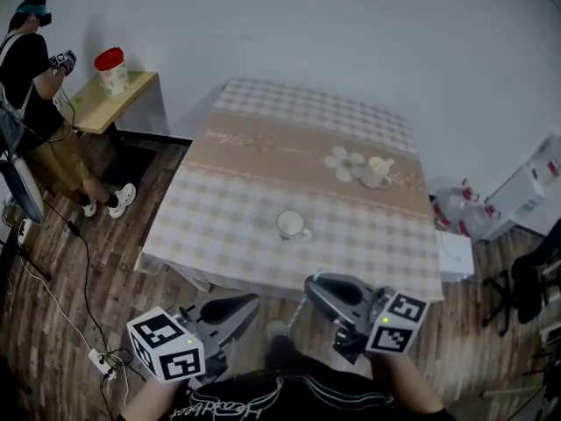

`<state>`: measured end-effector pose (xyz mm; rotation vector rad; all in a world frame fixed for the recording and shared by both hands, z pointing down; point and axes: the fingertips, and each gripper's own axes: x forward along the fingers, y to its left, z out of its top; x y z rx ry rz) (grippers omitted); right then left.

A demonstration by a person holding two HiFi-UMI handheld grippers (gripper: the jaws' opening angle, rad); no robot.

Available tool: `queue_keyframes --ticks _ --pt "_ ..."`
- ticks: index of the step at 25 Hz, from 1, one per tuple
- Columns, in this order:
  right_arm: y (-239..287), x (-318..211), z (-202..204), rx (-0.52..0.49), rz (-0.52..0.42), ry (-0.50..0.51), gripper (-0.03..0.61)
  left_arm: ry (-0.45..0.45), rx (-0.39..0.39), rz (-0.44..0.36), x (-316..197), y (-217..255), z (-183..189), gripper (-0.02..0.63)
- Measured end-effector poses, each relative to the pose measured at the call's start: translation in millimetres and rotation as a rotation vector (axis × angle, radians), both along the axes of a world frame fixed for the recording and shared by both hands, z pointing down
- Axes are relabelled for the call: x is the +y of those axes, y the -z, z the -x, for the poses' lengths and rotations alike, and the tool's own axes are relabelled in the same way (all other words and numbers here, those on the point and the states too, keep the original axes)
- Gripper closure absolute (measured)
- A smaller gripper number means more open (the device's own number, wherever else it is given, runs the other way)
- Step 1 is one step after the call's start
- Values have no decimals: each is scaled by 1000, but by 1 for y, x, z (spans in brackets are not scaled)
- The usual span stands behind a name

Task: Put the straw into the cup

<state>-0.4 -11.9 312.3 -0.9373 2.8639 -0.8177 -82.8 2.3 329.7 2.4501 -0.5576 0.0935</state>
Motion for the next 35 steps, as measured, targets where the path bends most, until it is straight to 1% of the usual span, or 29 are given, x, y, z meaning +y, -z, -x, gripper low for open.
queue_keyframes --ticks 2,3,9,13,25,31,35 --pt "-9 19 3 11 -23 1 554 9 5 -19 18 -11 4 617" --pt "-12 19 3 15 -27 1 555 13 7 -18 18 -14 4 617" --pt "-16 -28 -13 14 -22 -7 555 30 2 5 -22 -22 -7 617" --pt "-17 -58 -20 -8 -18 -16 555 53 -2 28 -45 -29 -9 617" --pt "-3 -132 -44 -65 -74 -31 555 103 -14 75 -97 -41 -23 617" --pt "-8 -163 -53 -97 -84 -46 555 135 -25 104 -120 -52 -27 617" --pt "-17 -177 -51 -79 -121 -16 555 155 -31 121 -133 -59 -29 617"
